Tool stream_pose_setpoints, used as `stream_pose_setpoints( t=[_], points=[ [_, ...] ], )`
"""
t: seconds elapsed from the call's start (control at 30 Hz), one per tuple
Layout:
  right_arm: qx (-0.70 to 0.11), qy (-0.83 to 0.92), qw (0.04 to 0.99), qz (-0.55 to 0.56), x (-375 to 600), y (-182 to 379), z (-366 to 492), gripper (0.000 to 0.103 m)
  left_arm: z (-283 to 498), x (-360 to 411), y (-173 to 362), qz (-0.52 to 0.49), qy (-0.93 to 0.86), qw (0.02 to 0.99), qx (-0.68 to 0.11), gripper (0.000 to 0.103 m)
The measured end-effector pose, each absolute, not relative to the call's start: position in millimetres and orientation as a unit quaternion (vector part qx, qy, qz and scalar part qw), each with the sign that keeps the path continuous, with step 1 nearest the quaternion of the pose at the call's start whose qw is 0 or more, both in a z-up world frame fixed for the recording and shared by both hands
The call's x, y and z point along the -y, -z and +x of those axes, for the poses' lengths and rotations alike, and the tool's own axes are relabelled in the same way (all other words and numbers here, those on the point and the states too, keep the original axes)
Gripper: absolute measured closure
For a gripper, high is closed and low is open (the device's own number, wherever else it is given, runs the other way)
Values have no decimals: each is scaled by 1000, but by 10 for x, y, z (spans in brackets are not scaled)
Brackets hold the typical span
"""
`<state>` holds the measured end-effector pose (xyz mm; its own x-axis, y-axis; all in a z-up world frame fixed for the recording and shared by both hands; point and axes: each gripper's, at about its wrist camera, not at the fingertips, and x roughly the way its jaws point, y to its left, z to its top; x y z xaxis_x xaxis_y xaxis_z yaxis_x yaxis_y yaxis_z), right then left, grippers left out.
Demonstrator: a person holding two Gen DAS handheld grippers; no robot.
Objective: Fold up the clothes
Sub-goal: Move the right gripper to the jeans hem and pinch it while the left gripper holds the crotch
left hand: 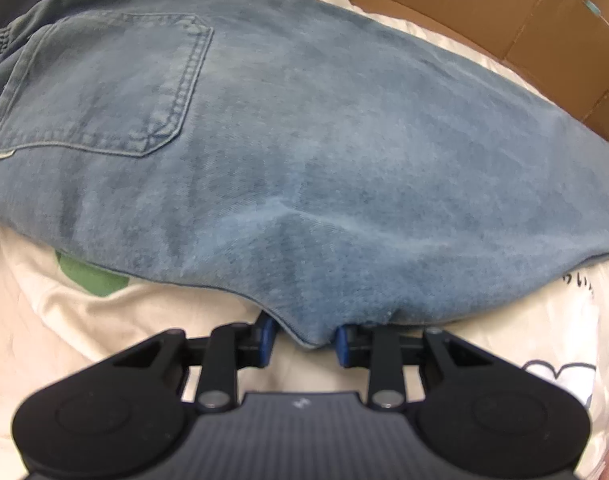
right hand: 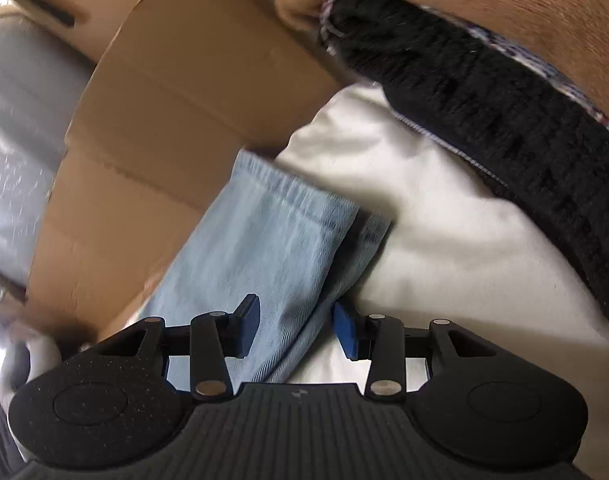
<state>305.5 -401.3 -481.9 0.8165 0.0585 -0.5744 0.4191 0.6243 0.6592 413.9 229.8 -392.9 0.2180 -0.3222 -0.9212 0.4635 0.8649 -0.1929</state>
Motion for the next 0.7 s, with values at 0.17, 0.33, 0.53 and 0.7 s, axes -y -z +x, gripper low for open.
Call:
stream_pose_setpoints(
  t=[0.17, 0.33, 0.53, 0.7],
  points=[
    [-260, 114, 871, 402, 4050, 4844, 3146, 58, 4141, -2322, 3923, 54, 249, 775, -578, 71],
    [-245, 120, 880, 389, 4080, 4833, 3211, 58, 4138, -2312, 3911, 56, 244, 775, -581, 71],
    [-246, 118, 889, 367, 4128, 4808, 3297, 63, 4122, -2315, 3902, 64, 249, 775, -578, 71],
    [-266, 117, 896, 337, 4140, 4763, 3341, 79, 4126, -2308, 3887, 77, 255, 773, -576, 71]
  ],
)
